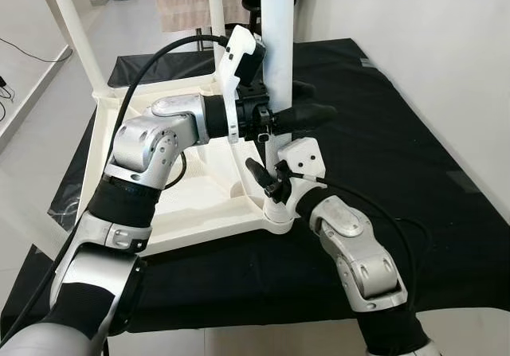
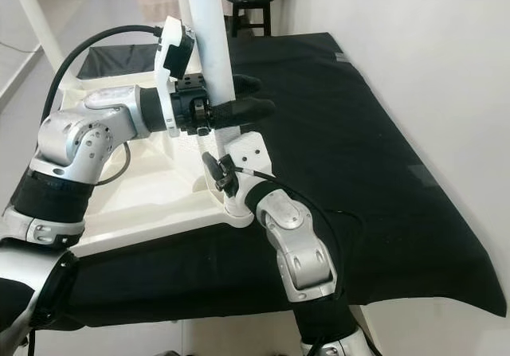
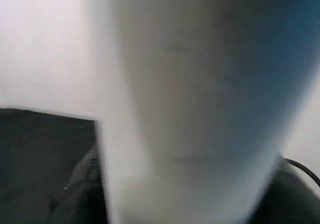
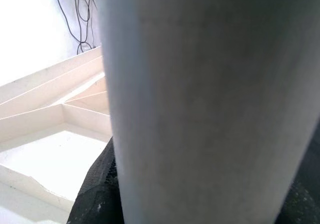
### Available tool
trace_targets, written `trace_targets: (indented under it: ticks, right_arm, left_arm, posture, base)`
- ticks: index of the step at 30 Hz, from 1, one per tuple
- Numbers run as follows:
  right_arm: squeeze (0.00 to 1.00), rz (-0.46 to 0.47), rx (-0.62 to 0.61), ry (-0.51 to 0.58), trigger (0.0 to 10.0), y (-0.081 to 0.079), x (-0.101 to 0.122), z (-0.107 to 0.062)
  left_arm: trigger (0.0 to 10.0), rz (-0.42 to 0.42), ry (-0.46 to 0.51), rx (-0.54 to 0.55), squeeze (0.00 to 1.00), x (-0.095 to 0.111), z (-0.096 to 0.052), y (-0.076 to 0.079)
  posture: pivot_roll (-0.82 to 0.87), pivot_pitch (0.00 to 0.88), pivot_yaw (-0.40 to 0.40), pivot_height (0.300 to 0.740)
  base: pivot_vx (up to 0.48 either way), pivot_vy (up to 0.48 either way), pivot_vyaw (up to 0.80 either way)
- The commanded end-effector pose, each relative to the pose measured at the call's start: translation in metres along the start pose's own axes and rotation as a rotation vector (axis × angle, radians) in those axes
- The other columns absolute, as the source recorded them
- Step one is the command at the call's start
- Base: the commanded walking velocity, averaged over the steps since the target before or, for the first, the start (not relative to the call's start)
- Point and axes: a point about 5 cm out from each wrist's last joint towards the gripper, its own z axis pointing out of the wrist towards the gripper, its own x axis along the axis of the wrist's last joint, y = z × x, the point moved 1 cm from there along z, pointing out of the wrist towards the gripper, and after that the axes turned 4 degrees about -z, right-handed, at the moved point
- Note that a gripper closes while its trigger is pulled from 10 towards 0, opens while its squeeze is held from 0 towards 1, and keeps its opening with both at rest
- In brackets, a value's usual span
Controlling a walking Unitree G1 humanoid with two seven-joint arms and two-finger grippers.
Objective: Building children table
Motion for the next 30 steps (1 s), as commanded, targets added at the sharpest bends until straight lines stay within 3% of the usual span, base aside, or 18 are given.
trace_targets:
  ticks: [1, 8, 9, 10, 11, 12, 14, 15, 19, 20, 21, 22, 26, 27, 29, 30]
  right_arm:
    - [0.00, 0.032, -0.035, -0.231, 0.0, 0.001, -0.047, -0.005]
    - [0.00, 0.022, -0.037, -0.228, 0.0, 0.004, -0.046, -0.004]
    - [0.00, 0.018, -0.040, -0.213, 2.2, 0.007, -0.043, -0.004]
    - [1.00, 0.008, 0.028, -0.180, 10.0, 0.005, -0.038, -0.002]
    - [1.00, 0.008, 0.028, -0.180, 10.0, 0.005, -0.038, -0.002]
    - [1.00, -0.004, 0.160, -0.101, 10.0, 0.005, -0.026, 0.000]
    - [1.00, -0.007, 0.213, -0.063, 10.0, 0.006, -0.020, 0.001]
    - [1.00, -0.024, 0.319, 0.040, 10.0, 0.014, -0.004, 0.003]
    - [1.00, -0.027, 0.389, 0.050, 10.0, 0.018, -0.001, 0.004]
    - [0.28, -0.055, 0.485, 0.061, 10.0, 0.020, 0.003, 0.003]
    - [0.28, -0.055, 0.485, 0.061, 10.0, 0.020, 0.003, 0.003]
    - [0.00, -0.083, 0.575, 0.061, 10.0, 0.024, 0.006, 0.004]
    - [0.00, -0.108, 0.645, 0.063, 10.0, 0.028, 0.011, 0.007]
    - [0.00, -0.135, 0.702, 0.077, 10.0, 0.036, 0.022, 0.018]
    - [0.00, -0.135, 0.702, 0.077, 10.0, 0.036, 0.022, 0.018]
    - [0.00, -0.114, 0.732, 0.106, 8.8, 0.040, 0.031, 0.027]
  left_arm:
    - [0.0, 0.016, 0.004, -0.093, 0.00, 0.004, 0.011, 0.011]
    - [0.0, 0.013, 0.012, -0.093, 0.00, 0.005, 0.014, 0.011]
    - [0.0, 0.012, 0.013, -0.093, 0.00, 0.005, 0.014, 0.011]
    - [0.0, 0.011, 0.016, -0.096, 0.00, 0.005, 0.015, 0.012]
    - [0.0, 0.011, 0.016, -0.096, 0.00, 0.005, 0.015, 0.012]
    - [0.0, 0.008, 0.020, -0.105, 0.00, 0.005, 0.016, 0.014]
    - [0.0, 0.007, 0.022, -0.110, 0.00, 0.004, 0.017, 0.015]
    - [0.0, 0.005, 0.024, -0.118, 0.00, 0.004, 0.018, 0.016]
    - [0.0, 0.004, 0.024, -0.119, 0.00, 0.004, 0.018, 0.016]
    - [0.0, 0.005, 0.025, -0.121, 0.00, 0.003, 0.019, 0.016]
    - [0.0, 0.005, 0.025, -0.121, 0.00, 0.003, 0.019, 0.016]
    - [0.0, 0.006, 0.025, -0.126, 0.00, 0.003, 0.019, 0.016]
    - [0.0, 0.008, 0.025, -0.132, 0.00, 0.003, 0.020, 0.017]
    - [0.0, 0.010, 0.024, -0.142, 0.00, 0.004, 0.021, 0.018]
    - [0.0, 0.010, 0.024, -0.142, 0.00, 0.004, 0.021, 0.018]
    - [0.0, 0.012, 0.016, -0.153, 0.00, 0.002, 0.022, 0.021]
  posture:
    - [-0.01, 0.071, 0.027, 0.740]
    - [-0.01, 0.073, 0.030, 0.740]
    - [-0.01, 0.075, 0.030, 0.740]
    - [-0.01, 0.074, 0.029, 0.740]
    - [-0.01, 0.074, 0.029, 0.740]
    - [-0.01, 0.074, 0.031, 0.740]
    - [-0.01, 0.073, 0.031, 0.740]
    - [-0.01, 0.073, 0.031, 0.740]
    - [-0.02, 0.069, 0.035, 0.740]
    - [-0.02, 0.067, 0.034, 0.740]
    - [-0.02, 0.067, 0.034, 0.740]
    - [-0.02, 0.064, 0.037, 0.740]
    - [-0.02, 0.064, 0.037, 0.740]
    - [-0.01, 0.064, 0.039, 0.740]
    - [-0.01, 0.064, 0.039, 0.740]
    - [-0.01, 0.067, 0.040, 0.740]
  base:
    - [0.000, 0.000, 0.00]
    - [0.000, 0.000, 0.00]
    - [0.000, 0.000, 0.00]
    - [0.000, 0.000, 0.00]
    - [0.000, 0.000, 0.00]
    - [0.000, 0.000, 0.00]
    - [0.000, 0.000, 0.00]
    - [0.000, 0.000, 0.00]
    - [0.000, 0.000, 0.00]
    - [0.000, 0.000, 0.00]
    - [0.000, 0.000, 0.00]
    - [0.000, 0.000, 0.00]
    - [0.000, 0.000, 0.00]
    - [0.000, 0.000, 0.00]
    - [0.000, 0.000, 0.00]
    - [0.000, 0.000, 0.00]
